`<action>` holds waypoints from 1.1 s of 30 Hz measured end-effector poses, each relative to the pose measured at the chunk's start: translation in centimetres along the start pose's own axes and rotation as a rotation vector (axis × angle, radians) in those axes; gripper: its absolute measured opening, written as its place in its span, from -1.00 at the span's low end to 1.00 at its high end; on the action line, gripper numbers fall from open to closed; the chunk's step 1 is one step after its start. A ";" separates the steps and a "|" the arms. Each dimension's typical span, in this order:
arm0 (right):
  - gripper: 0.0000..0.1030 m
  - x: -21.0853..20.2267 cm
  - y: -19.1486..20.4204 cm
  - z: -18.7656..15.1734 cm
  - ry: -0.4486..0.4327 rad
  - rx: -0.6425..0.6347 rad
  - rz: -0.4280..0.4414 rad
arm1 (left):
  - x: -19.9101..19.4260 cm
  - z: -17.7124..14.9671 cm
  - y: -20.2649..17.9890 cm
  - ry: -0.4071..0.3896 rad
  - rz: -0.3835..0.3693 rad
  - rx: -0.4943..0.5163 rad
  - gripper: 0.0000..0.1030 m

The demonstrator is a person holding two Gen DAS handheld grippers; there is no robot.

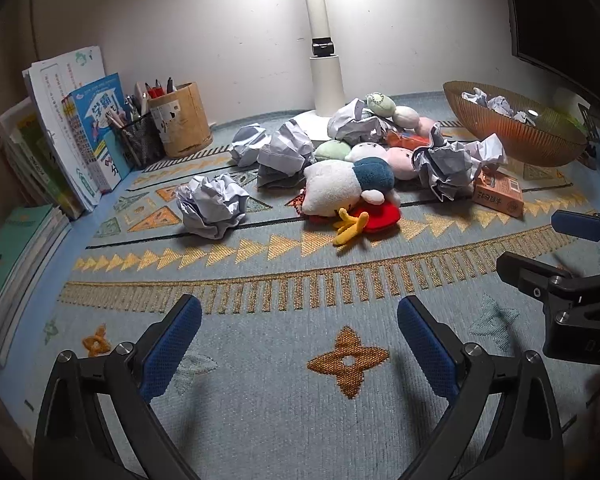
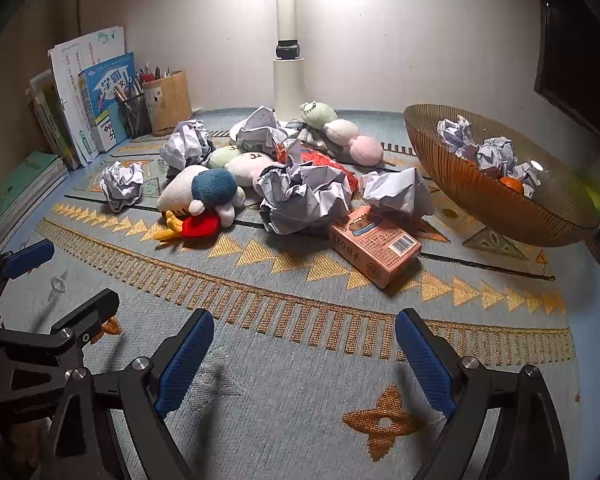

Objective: Organize objects
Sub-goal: 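Withdraw both tools from the bowl back toward the pile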

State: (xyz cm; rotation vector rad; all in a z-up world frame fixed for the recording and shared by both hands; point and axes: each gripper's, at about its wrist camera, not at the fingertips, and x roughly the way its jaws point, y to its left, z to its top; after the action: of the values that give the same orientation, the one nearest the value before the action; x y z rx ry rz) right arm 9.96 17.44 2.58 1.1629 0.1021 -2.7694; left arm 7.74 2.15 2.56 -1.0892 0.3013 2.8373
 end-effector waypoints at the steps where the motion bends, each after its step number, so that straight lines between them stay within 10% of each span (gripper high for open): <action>1: 0.78 0.0 0.1 0.0 0.002 -0.004 -0.001 | 0.1 0.0 0.0 0.005 0.000 -0.001 0.92; 26: 0.78 -0.2 -0.9 0.1 -0.010 0.038 -0.005 | 0.5 0.0 0.1 0.026 -0.049 0.006 0.92; 33: 1.00 -3.4 -4.4 -0.5 -0.173 0.220 -0.100 | 0.4 0.0 0.5 0.022 -0.078 -0.018 0.92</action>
State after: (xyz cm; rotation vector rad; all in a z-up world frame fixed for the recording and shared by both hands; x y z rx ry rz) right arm 12.04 22.15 4.74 0.9803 -0.1712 -3.0172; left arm 7.37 1.66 2.36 -1.1112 0.2296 2.7668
